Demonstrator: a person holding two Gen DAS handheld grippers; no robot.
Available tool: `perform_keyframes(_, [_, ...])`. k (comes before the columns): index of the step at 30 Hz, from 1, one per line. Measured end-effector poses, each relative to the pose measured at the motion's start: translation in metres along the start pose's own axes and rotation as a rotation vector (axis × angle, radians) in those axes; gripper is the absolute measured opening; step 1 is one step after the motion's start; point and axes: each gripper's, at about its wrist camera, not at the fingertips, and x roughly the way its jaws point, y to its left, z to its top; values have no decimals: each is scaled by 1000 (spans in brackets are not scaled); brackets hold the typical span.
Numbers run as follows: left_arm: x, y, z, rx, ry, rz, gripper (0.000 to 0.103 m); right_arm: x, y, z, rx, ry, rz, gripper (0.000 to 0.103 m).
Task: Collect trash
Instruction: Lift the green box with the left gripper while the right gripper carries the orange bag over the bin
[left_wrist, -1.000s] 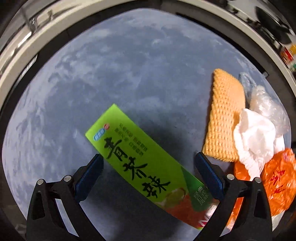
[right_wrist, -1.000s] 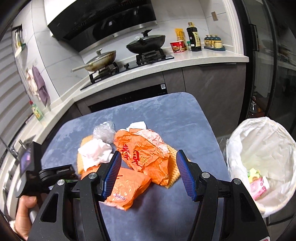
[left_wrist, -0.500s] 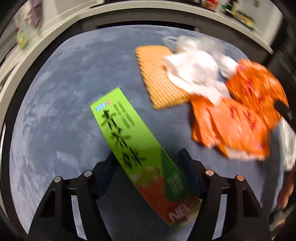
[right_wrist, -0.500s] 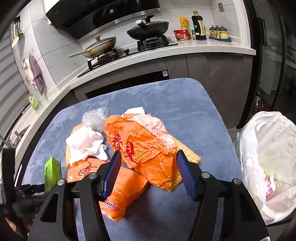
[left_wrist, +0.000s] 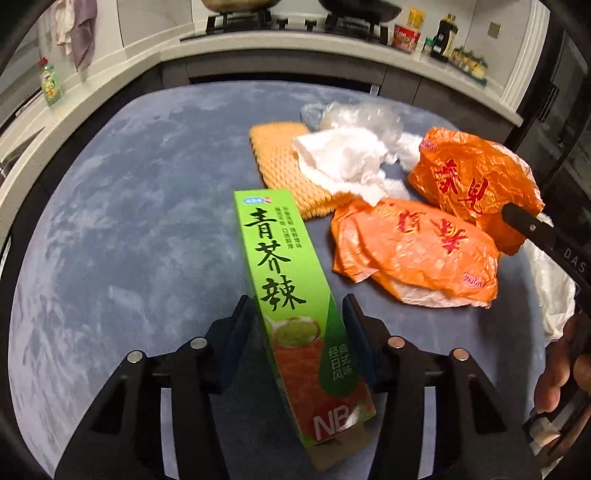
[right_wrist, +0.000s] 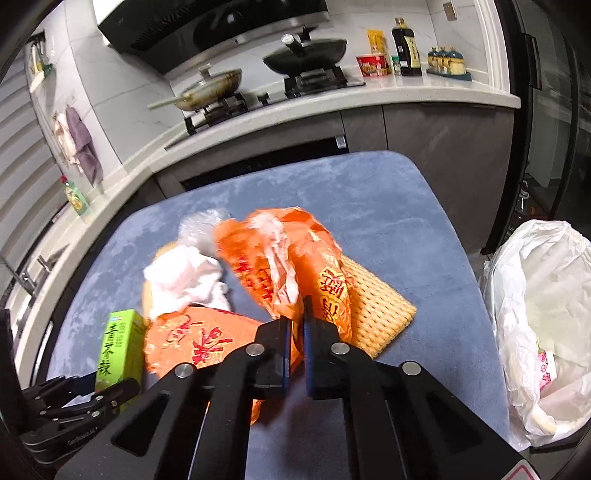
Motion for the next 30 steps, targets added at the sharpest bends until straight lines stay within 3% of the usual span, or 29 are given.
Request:
perform_keyframes(7, [-44, -9, 1, 29, -101, -60, 43, -55, 0, 11, 32, -119, 57, 4])
perform_keyframes(17, [-87, -48, 9, 128, -191, -157, 36, -123, -28, 23, 78, -250, 41, 4])
perform_keyframes(24, [-92, -86, 10, 190, -188, -214, 35, -153, -60, 16, 106, -293, -32, 4])
perform_keyframes(30, [-99, -147, 17, 307, -214, -281, 35, -168, -105, 11, 162, -311, -134, 4])
